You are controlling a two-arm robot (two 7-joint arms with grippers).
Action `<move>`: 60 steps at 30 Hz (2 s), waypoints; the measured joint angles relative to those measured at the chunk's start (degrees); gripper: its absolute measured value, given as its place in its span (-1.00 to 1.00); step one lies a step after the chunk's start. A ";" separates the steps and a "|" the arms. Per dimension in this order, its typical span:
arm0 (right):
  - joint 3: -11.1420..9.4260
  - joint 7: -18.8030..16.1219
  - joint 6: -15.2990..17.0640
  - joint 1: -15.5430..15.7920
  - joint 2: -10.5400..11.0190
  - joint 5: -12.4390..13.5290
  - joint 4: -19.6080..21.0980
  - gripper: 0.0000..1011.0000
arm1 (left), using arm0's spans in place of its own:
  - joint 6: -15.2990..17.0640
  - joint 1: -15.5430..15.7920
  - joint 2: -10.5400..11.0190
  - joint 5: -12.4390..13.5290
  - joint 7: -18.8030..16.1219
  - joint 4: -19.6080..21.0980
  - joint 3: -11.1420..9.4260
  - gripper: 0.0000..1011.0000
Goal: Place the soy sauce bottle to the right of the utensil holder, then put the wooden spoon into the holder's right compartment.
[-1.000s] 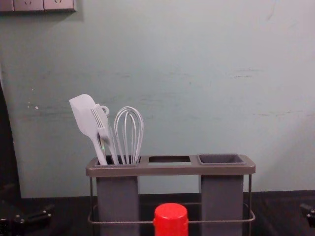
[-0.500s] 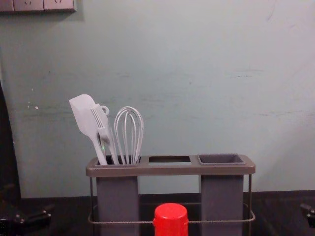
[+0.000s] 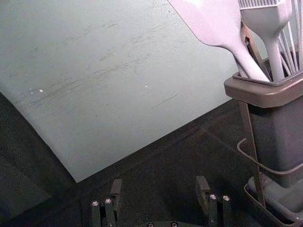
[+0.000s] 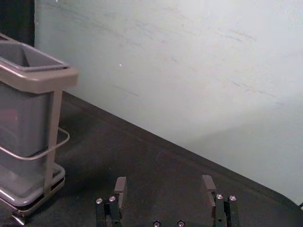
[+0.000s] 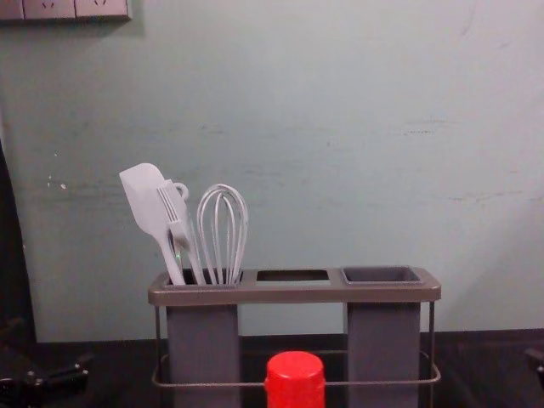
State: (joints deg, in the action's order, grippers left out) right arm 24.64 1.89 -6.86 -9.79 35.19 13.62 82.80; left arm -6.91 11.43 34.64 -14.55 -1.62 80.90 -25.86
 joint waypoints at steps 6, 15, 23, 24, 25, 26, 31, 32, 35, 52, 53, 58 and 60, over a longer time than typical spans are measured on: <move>-1.92 0.95 1.09 3.84 1.21 -0.04 5.59 0.98 | 0.00 0.00 0.00 0.00 0.00 0.00 0.00 0.98; -4.32 1.35 0.30 13.06 2.93 1.37 14.36 0.98 | 0.00 0.00 0.00 0.00 0.00 0.00 0.00 0.98; -4.94 0.81 -4.93 18.72 2.18 1.99 18.47 0.98 | 0.00 0.00 0.00 0.00 0.00 0.00 0.00 0.98; -4.94 0.44 -5.43 19.02 2.04 2.29 18.73 0.98 | 0.00 0.00 0.00 0.00 0.00 0.00 0.00 0.98; -4.94 0.14 -5.75 19.25 1.91 2.49 18.92 0.98 | 0.00 0.00 0.00 0.00 0.00 0.00 0.00 0.98; -4.90 -0.31 -6.24 19.50 1.74 2.81 19.18 0.98 | 0.00 0.00 0.00 0.00 0.00 0.00 0.00 0.98; -3.46 -4.42 -7.98 19.99 0.79 4.18 20.47 0.98 | 0.00 -0.01 0.00 0.00 0.00 0.00 0.00 0.98; -2.99 -6.00 -8.26 19.89 0.54 5.03 20.66 0.98 | 0.00 0.00 0.00 0.00 0.00 0.00 0.00 0.98; -2.30 -8.25 -8.34 19.85 0.19 6.03 21.29 0.98 | 0.00 0.00 0.00 0.00 0.00 0.00 0.00 0.98; 0.09 -16.28 -4.46 20.37 -1.45 8.97 24.99 0.98 | 0.00 0.00 0.00 0.00 0.00 0.00 0.00 0.98; 0.20 -16.50 -4.28 20.32 -1.57 8.92 25.01 0.98 | 0.00 0.00 0.00 0.00 0.00 0.00 0.00 0.98; 0.76 -17.80 -3.57 20.11 -2.52 8.59 25.06 0.98 | 0.00 0.00 0.00 0.00 0.00 0.00 0.00 0.98; 1.02 -18.14 -3.28 19.91 -3.27 8.36 25.00 0.98 | 0.00 0.00 0.00 0.00 0.00 0.00 0.00 0.98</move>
State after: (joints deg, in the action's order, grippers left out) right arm 25.65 -16.25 -10.14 10.12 31.93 21.98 107.80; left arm -6.91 11.43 34.65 -14.55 -1.62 80.90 -25.86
